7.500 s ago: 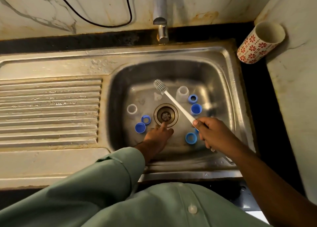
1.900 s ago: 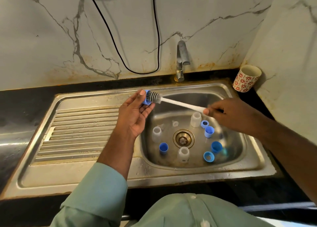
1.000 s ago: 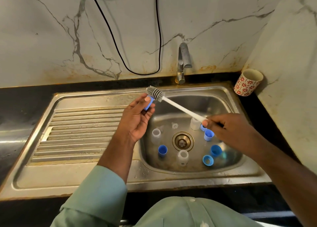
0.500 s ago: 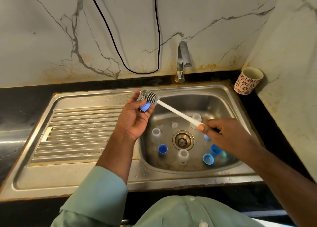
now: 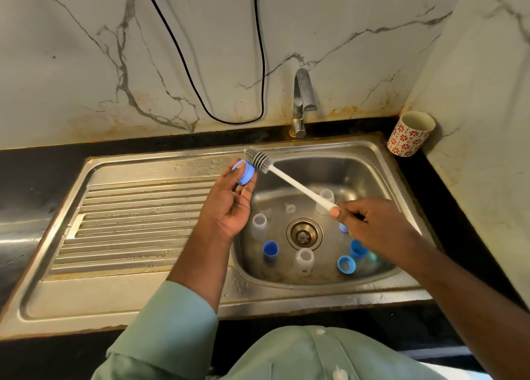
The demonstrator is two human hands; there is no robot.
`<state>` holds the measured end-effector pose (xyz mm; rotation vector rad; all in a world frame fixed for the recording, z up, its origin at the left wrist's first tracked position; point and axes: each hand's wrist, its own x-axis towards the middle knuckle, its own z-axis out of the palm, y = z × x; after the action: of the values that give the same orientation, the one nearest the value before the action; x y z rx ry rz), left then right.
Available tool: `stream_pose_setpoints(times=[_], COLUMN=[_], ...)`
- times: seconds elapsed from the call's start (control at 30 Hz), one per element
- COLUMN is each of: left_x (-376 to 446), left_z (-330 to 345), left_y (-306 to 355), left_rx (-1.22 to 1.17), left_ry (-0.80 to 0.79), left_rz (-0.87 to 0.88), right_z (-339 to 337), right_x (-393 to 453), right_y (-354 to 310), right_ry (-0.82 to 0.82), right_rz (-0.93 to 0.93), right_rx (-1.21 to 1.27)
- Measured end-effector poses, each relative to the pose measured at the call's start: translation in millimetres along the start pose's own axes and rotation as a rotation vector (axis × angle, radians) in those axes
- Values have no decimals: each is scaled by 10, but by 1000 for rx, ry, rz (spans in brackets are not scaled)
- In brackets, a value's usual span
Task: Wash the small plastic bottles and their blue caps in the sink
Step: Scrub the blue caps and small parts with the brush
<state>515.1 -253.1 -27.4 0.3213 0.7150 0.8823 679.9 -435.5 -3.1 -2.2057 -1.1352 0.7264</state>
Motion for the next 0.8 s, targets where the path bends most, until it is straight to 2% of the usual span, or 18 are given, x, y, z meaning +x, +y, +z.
stream_pose_setpoints(times=[0.2, 0.33, 0.57, 0.67, 0.73, 0.8], left_x=[-3, 26, -5, 102, 119, 87], left_z=[59, 114, 168, 159, 191, 273], left_y=[-19, 34, -43, 8, 19, -21], left_rx=[35, -60, -35, -81, -56, 1], left_ry=[-4, 41, 53, 171, 173, 145], left_rz=[-1, 7, 26, 133, 160, 146], right_z=[42, 46, 93, 145, 219, 248], right_x=[-22, -53, -34, -99, -119, -60], right_y=[30, 39, -53, -102, -143, -211], right_ry=[43, 33, 17, -73, -130, -96], right_rz=[0, -6, 4, -14, 14, 58], right_rx=[70, 69, 121, 17, 79, 152])
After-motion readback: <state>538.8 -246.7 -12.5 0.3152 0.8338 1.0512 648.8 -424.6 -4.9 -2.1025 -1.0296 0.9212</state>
